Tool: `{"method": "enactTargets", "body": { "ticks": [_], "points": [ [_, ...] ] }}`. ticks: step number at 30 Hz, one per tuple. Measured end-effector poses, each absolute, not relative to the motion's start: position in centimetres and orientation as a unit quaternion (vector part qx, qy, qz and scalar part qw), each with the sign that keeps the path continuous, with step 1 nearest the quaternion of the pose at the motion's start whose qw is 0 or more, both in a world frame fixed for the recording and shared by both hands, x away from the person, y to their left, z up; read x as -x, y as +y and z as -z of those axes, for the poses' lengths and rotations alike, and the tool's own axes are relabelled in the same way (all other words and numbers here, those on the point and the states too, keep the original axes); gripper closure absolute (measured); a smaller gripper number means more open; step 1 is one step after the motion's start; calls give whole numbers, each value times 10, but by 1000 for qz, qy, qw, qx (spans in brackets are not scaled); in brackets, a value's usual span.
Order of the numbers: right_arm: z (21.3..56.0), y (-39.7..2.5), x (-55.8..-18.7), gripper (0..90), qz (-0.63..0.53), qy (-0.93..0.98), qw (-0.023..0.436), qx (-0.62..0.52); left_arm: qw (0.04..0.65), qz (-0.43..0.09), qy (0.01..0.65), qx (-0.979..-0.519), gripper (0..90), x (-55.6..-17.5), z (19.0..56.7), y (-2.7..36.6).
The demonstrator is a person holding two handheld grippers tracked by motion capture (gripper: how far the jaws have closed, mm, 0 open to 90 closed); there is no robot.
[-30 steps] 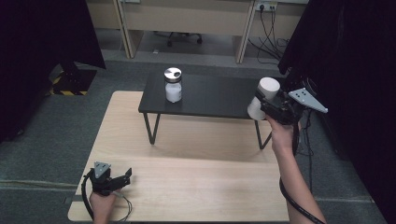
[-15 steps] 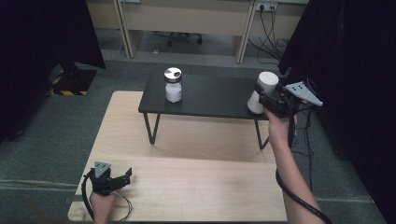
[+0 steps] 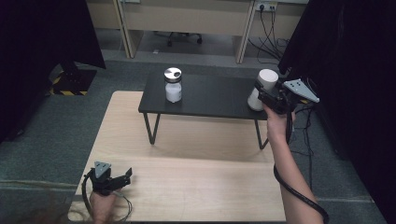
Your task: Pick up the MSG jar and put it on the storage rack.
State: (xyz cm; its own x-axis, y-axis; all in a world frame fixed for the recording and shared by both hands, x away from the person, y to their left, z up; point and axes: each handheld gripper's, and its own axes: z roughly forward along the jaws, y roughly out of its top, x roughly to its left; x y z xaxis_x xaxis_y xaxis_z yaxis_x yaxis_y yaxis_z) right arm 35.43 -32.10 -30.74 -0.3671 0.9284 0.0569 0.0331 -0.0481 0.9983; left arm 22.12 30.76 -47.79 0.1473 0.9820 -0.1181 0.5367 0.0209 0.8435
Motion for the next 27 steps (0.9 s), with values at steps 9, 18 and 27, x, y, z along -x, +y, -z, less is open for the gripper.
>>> {"method": "enactTargets", "body": {
  "ticks": [9,18,27],
  "points": [
    [309,-320,-359,340,-592,575,381,-417,401,-277,592,-642,0,-221,478,308],
    [308,-317,-359,339,-585,580,386,-416,403,-276,591,-642,0,-221,478,308],
    [306,-316,-359,336,-583,581,385,-418,403,-276,591,-642,0,-221,478,308]
  ]
}}
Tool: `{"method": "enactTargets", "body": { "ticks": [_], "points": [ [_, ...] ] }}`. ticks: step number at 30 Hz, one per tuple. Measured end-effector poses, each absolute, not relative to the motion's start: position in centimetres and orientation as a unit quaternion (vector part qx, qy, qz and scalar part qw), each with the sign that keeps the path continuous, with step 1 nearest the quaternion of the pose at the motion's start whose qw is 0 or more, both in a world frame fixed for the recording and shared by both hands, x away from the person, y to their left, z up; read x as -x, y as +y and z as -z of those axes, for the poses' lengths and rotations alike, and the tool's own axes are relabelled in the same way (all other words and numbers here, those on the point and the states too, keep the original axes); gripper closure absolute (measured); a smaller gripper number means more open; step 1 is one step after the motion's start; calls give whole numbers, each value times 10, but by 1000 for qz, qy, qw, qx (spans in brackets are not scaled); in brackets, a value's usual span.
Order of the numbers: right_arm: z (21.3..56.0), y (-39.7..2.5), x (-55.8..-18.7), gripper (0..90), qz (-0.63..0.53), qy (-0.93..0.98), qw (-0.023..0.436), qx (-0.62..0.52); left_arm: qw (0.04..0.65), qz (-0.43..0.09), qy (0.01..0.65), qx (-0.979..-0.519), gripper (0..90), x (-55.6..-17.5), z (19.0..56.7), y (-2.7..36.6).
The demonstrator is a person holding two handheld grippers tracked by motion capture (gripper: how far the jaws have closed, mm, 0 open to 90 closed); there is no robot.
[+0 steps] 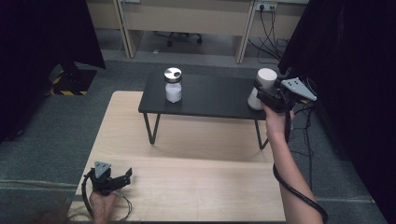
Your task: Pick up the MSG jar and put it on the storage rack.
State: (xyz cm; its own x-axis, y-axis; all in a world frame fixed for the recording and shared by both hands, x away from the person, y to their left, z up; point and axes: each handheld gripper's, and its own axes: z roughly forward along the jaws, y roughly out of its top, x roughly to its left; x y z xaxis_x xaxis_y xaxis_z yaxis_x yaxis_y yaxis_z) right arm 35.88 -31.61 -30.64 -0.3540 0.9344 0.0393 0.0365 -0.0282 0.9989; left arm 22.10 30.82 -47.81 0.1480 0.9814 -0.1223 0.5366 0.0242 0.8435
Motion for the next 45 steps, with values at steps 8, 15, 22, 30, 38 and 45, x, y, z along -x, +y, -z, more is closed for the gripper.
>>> {"method": "enactTargets", "body": {
  "ticks": [8,15,22,30,38,45],
  "points": [
    [300,-309,-353,124,-566,576,390,-442,403,-276,591,-642,0,-221,478,308],
    [303,-308,-341,3,-556,581,403,-436,404,-276,591,-642,0,-220,478,308],
    [318,-307,-322,3,-553,579,414,-434,405,-276,591,-641,0,-220,478,308],
    [347,-308,-297,3,-550,570,436,-428,405,-275,589,-643,0,-220,478,308],
    [377,-307,-277,3,-548,565,443,-430,402,-276,589,-644,0,-220,478,308],
    [403,-304,-263,3,-539,569,443,-435,399,-276,589,-646,0,-220,477,307]
  ]
}}
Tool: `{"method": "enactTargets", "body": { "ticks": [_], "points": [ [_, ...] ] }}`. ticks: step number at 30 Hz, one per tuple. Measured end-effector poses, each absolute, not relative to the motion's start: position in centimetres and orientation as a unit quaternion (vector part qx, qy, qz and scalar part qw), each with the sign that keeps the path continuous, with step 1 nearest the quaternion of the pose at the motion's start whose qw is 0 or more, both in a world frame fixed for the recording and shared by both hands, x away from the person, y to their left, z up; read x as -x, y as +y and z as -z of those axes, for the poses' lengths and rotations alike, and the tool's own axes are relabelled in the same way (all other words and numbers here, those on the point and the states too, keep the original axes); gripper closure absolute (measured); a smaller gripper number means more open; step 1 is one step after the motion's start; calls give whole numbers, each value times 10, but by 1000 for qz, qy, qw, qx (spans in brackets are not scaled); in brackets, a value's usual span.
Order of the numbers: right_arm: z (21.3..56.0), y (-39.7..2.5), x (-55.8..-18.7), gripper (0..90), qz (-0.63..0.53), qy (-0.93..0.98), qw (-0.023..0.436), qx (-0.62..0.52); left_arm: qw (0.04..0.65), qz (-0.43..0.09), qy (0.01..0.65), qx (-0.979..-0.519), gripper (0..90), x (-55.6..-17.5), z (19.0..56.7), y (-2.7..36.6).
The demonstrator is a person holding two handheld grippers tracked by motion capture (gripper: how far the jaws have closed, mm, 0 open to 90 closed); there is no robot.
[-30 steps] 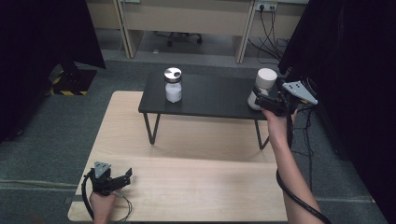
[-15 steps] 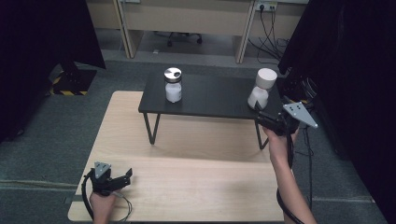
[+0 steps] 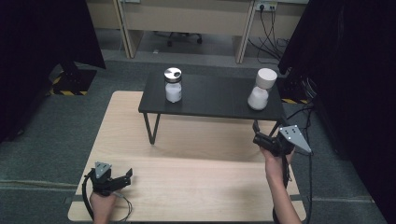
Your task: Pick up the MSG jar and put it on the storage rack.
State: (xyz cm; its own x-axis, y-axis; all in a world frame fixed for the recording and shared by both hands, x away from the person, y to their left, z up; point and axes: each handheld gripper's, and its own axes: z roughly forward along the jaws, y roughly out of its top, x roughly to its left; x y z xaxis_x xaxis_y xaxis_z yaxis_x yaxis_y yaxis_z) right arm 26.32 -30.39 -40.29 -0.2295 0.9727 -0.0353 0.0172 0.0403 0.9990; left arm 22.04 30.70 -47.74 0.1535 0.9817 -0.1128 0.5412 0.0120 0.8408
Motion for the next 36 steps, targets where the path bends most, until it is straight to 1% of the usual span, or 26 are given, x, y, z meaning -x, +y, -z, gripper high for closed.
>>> {"method": "enactTargets", "body": {
  "ticks": [11,17,26,36],
  "points": [
    [453,-303,-240,3,-532,560,429,-468,394,-277,588,-650,0,-222,477,305],
    [470,-304,-230,3,-526,557,421,-486,391,-277,589,-651,0,-222,476,304],
    [497,-303,-211,3,-501,566,430,-494,386,-278,589,-653,0,-223,475,302],
    [517,-306,-193,3,-487,568,423,-511,378,-279,589,-658,0,-225,474,300]
  ]
}}
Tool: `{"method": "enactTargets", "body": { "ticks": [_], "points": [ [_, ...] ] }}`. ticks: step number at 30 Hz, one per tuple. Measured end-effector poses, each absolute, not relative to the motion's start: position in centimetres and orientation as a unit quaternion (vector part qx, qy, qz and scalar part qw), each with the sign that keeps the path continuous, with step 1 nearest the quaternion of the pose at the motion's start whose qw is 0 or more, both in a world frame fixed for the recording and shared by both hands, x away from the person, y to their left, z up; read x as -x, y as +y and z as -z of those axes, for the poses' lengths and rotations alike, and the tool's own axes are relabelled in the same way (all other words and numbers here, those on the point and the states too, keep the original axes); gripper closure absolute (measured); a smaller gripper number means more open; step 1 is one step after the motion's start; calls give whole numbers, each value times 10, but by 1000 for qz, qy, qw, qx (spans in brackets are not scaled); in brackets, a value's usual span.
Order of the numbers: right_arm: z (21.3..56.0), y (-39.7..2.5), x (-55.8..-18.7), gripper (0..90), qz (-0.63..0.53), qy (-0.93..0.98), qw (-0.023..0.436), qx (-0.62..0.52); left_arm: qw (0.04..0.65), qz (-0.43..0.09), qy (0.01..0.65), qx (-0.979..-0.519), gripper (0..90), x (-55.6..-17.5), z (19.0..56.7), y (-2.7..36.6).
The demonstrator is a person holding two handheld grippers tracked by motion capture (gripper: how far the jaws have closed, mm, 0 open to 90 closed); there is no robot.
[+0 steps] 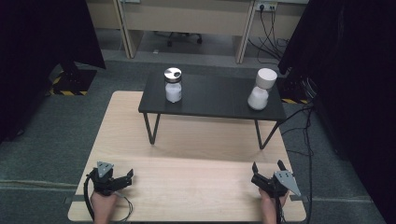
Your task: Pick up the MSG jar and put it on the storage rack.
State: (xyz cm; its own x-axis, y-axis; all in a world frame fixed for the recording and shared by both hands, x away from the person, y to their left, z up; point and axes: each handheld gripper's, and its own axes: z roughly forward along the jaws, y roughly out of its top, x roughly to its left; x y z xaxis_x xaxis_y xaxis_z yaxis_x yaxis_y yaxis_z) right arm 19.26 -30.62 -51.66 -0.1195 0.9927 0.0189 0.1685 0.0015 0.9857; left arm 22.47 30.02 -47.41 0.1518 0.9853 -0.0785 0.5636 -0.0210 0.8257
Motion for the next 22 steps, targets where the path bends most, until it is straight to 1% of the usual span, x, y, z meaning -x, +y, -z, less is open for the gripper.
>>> {"method": "enactTargets", "body": {
  "ticks": [5,13,22],
  "points": [
    [524,-307,-185,3,-484,569,422,-513,375,-280,589,-659,0,-225,474,299],
    [531,-299,-177,3,-474,590,449,-475,369,-281,589,-661,0,-227,473,297],
    [538,-303,-172,3,-498,555,446,-495,377,-284,587,-658,0,-224,474,298]
  ]
}}
